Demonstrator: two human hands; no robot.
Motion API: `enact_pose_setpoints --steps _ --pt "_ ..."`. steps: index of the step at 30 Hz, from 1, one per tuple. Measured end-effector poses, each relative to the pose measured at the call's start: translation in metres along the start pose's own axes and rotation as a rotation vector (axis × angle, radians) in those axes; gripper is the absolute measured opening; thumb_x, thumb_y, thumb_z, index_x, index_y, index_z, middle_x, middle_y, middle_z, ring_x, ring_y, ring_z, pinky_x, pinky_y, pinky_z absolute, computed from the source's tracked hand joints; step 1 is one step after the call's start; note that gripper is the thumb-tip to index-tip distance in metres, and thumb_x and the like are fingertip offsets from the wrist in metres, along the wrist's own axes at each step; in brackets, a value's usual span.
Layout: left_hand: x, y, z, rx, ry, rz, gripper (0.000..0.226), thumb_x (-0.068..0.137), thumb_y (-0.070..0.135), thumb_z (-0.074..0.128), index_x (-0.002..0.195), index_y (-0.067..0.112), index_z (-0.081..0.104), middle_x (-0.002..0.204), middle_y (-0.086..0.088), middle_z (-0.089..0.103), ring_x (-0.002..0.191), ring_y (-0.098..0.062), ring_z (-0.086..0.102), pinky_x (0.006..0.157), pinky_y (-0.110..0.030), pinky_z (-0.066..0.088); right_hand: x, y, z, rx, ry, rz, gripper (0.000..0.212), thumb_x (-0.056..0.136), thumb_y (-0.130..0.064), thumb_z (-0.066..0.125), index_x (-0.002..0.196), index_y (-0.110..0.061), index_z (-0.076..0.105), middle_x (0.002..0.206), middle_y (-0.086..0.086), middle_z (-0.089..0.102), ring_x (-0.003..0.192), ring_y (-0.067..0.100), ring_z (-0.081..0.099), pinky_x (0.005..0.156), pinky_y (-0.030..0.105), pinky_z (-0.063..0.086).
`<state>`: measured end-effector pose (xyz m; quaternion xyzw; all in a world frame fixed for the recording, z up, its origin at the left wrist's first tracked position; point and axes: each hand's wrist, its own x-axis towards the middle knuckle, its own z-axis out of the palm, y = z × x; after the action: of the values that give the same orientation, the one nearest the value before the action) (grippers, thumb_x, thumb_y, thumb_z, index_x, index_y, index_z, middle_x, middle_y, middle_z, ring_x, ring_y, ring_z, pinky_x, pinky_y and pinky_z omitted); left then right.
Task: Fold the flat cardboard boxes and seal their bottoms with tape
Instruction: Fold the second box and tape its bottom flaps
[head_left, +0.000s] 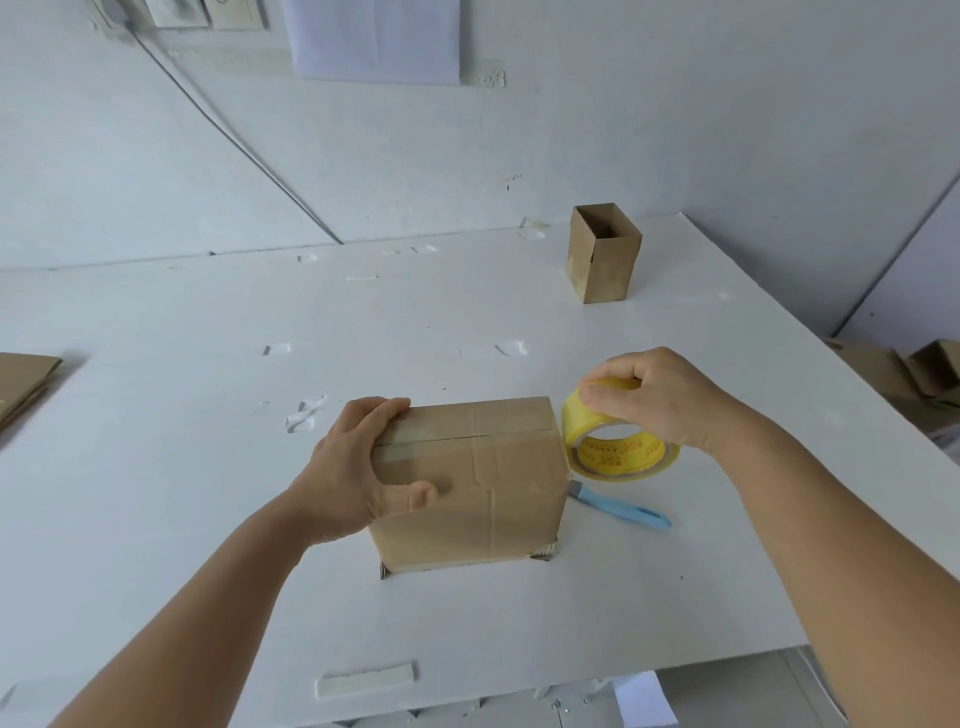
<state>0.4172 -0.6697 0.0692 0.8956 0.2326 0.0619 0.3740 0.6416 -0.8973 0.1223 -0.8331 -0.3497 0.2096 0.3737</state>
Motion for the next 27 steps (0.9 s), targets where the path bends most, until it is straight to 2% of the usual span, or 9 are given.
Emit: enact_pose_setpoints --steps 4,8,11,14,16,18,21,24,27 --pt "0.000 0.000 0.000 -0.001 -0.003 -0.004 0.124 0.035 0.090 0.063 0.142 0.035 0.033 0.127 0.027 0.028 0.127 -0.014 0.034 0.107 -0.041 0.039 0.000 0.006 0.003 0.004 -0.017 0.012 0.011 0.083 -0.034 0.067 0.092 -0.032 0.072 0.094 -0.015 0.068 0.091 0.002 0.061 0.076 0.019 0.046" --pt "-0.001 -0.001 0.001 0.017 -0.009 -0.009 0.119 0.040 0.083 0.067 0.143 0.036 0.031 0.129 0.025 0.027 0.129 -0.016 0.033 0.108 -0.043 0.038 0.000 0.019 0.013 0.009 -0.037 0.035 0.007 0.083 -0.035 0.067 0.088 -0.034 0.072 0.094 -0.014 0.069 0.093 0.005 0.062 0.083 0.026 0.048" --pt "-0.002 0.007 -0.001 0.106 -0.038 -0.007 0.121 0.040 0.088 0.058 0.145 0.036 0.026 0.133 0.024 0.024 0.128 -0.015 0.028 0.113 -0.041 0.028 0.001 0.024 0.017 0.028 -0.035 0.032 0.008 0.083 -0.034 0.067 0.088 -0.033 0.072 0.093 -0.012 0.070 0.092 0.007 0.063 0.086 0.029 0.049" --pt "-0.005 0.018 -0.003 0.363 -0.084 0.034 0.119 0.050 0.089 0.035 0.150 0.029 0.012 0.148 0.016 0.016 0.132 -0.003 0.010 0.117 -0.034 0.002 0.001 0.027 0.021 0.041 -0.033 0.019 0.008 0.084 -0.032 0.066 0.089 -0.032 0.071 0.092 -0.013 0.069 0.093 0.007 0.062 0.085 0.027 0.048" --pt "-0.004 0.022 -0.005 0.568 -0.144 0.052 0.123 0.056 0.093 0.021 0.153 0.022 -0.002 0.159 0.011 -0.001 0.144 -0.004 -0.015 0.117 -0.041 -0.012 0.001 0.028 0.023 0.053 -0.038 0.010 0.008 0.084 -0.031 0.066 0.090 -0.031 0.071 0.093 -0.013 0.068 0.094 0.007 0.062 0.086 0.027 0.047" --pt "0.000 0.030 -0.003 0.715 -0.217 0.035 0.128 0.056 0.095 0.014 0.151 0.015 -0.014 0.160 0.005 -0.016 0.142 -0.009 -0.029 0.116 -0.045 -0.017 0.002 0.027 0.025 0.065 -0.039 0.007 0.008 0.085 -0.030 0.066 0.091 -0.031 0.071 0.094 -0.013 0.068 0.094 0.008 0.061 0.087 0.028 0.047" --pt "0.008 0.054 0.013 0.811 -0.242 0.089 0.120 0.069 0.089 0.024 0.149 0.011 -0.020 0.159 -0.002 -0.022 0.143 -0.014 -0.028 0.117 -0.046 -0.015 0.002 0.024 0.026 0.045 -0.047 -0.007 0.008 0.085 -0.028 0.065 0.090 -0.030 0.070 0.095 -0.013 0.066 0.093 0.006 0.060 0.083 0.025 0.046" --pt "0.022 0.080 0.038 0.790 -0.243 0.192 0.116 0.076 0.082 0.036 0.150 0.010 -0.018 0.159 -0.004 -0.020 0.144 -0.016 -0.025 0.118 -0.045 -0.012 0.003 0.023 0.027 0.036 -0.046 -0.031 0.007 0.085 -0.027 0.065 0.086 -0.030 0.071 0.094 -0.010 0.065 0.092 0.008 0.061 0.081 0.025 0.046" --pt "0.035 0.106 0.062 0.769 -0.254 0.303 0.117 0.075 0.078 0.046 0.152 0.010 -0.011 0.161 -0.004 -0.009 0.148 -0.021 -0.010 0.119 -0.043 -0.002 0.004 0.022 0.029 -0.035 -0.035 -0.076 0.007 0.085 -0.032 0.064 0.088 -0.030 0.070 0.096 -0.006 0.062 0.092 0.010 0.059 0.086 0.028 0.046"
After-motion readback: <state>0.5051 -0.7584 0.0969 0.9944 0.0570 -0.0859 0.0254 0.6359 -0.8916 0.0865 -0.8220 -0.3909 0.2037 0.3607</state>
